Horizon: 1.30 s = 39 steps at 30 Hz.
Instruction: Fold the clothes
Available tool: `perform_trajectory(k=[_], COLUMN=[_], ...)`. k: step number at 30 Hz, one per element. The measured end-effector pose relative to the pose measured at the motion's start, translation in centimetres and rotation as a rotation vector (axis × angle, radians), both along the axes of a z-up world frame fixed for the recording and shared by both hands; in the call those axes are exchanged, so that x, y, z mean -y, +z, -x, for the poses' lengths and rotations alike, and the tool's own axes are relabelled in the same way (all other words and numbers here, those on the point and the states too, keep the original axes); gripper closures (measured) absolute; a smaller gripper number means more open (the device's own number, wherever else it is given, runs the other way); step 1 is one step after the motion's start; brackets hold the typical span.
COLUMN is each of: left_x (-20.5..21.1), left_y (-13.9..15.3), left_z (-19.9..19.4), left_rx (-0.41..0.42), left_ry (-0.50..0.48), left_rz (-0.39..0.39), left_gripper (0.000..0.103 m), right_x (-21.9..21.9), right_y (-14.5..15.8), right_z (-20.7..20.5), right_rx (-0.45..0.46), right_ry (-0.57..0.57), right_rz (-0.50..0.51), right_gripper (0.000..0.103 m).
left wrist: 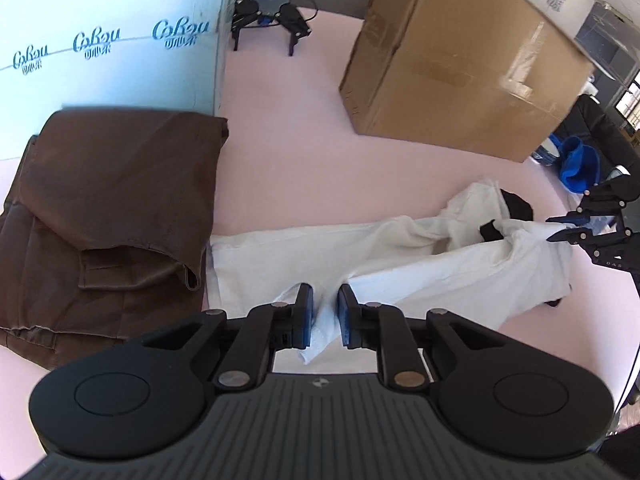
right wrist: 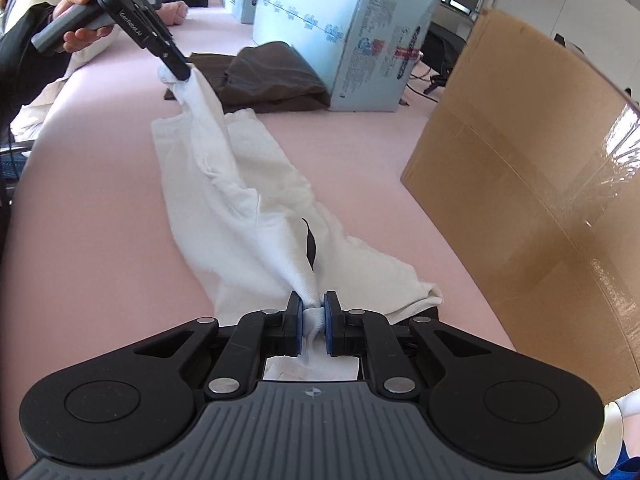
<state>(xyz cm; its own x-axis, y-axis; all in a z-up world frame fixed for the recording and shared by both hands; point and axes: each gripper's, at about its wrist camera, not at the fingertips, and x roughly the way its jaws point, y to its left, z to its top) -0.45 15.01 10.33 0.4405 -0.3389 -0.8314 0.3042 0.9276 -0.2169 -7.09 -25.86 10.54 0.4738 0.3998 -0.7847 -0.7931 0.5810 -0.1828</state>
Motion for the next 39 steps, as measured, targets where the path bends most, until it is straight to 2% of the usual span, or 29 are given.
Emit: perform_trajectory(k=[5,10,12,13,14,15,16,17,20,22,23,24,25,27,28,30,31,33,35,37,39], left_x=[0.9,0.2,-0.4,-0.7,-0.9,-1.2,-1.7,-2.3,-3.6,-2.6,-1.7,-1.0,0.2,2.0,2.9,4.6,5.6,6.2,5.6,4.7,3.8], left_y=[-2.0,-3.2,-3.3,-3.3,-3.1,-2.9,-2.5,-2.1,-0.5,0.7,1.2,1.6,2.0,2.2,2.1,1.5,1.0,0.2,-0.5,-0.9,-1.9], left_z=[-3.9,-6.7,-7.4,-7.6,-7.7,-7.7,-7.6,-7.4,-5.5,-2.9,-1.4,-0.1,1.7,4.4,5.6,7.8,9.1,10.7,12.1,13.1,13.1], left_rx=[0.0,-0.028,-0.019,0.0,0.023,0.047,0.076,0.091,0.153,0.238,0.282,0.309,0.333,0.353,0.364,0.389,0.396,0.381,0.351,0.339,0.334], left_ry=[0.01,0.075,0.119,0.142,0.159,0.177,0.197,0.219,0.238,0.194,0.154,0.114,0.057,-0.013,-0.043,-0.088,-0.099,-0.082,-0.049,-0.04,0.006], left_rz=[-0.052,-0.022,-0.02,-0.031,-0.047,-0.063,-0.07,-0.061,-0.024,-0.11,-0.148,-0.158,-0.151,-0.121,-0.11,-0.119,-0.145,-0.176,-0.147,-0.115,-0.135], left_gripper=[0.089,0.088,0.085,0.083,0.08,0.08,0.079,0.078,0.076,0.057,0.044,0.038,0.035,0.023,0.023,0.022,0.022,0.022,0.022,0.021,0.02], right_x=[-0.6,-0.3,0.2,0.4,0.7,1.0,1.4,1.8,2.2,2.1,1.8,1.9,2.5,3.7,4.3,5.1,5.8,6.7,7.5,8.0,8.0], right_y=[-2.4,-4.3,-4.5,-4.6,-4.6,-4.7,-4.6,-4.5,-3.7,-2.8,-2.2,-1.7,-0.8,0.8,1.4,1.7,1.4,0.1,-2.2,-3.9,-5.0], right_z=[-5.4,-8.1,-8.4,-8.5,-8.5,-8.4,-8.1,-7.8,-6.2,-4.0,-2.6,-1.4,0.5,4.2,5.8,8.0,9.3,10.6,11.4,11.8,12.0], right_rx=[-0.048,-0.073,-0.064,-0.059,-0.05,-0.035,0.007,0.052,0.187,0.277,0.315,0.325,0.317,0.276,0.242,0.148,0.065,-0.057,-0.217,-0.298,-0.306], right_ry=[-0.038,-0.073,-0.094,-0.104,-0.116,-0.132,-0.172,-0.215,-0.391,-0.524,-0.586,-0.611,-0.633,-0.678,-0.7,-0.737,-0.775,-0.836,-0.918,-0.968,-0.996], right_rz=[0.022,-0.008,-0.053,-0.077,-0.097,-0.109,-0.117,-0.124,-0.128,-0.132,-0.133,-0.166,-0.251,-0.442,-0.545,-0.725,-0.844,-0.997,-1.14,-1.219,-1.208], right_gripper=[0.093,0.093,0.093,0.092,0.085,0.079,0.061,0.05,0.046,0.046,0.046,0.045,0.04,0.025,0.014,0.011,0.009,0.008,0.008,0.008,0.008])
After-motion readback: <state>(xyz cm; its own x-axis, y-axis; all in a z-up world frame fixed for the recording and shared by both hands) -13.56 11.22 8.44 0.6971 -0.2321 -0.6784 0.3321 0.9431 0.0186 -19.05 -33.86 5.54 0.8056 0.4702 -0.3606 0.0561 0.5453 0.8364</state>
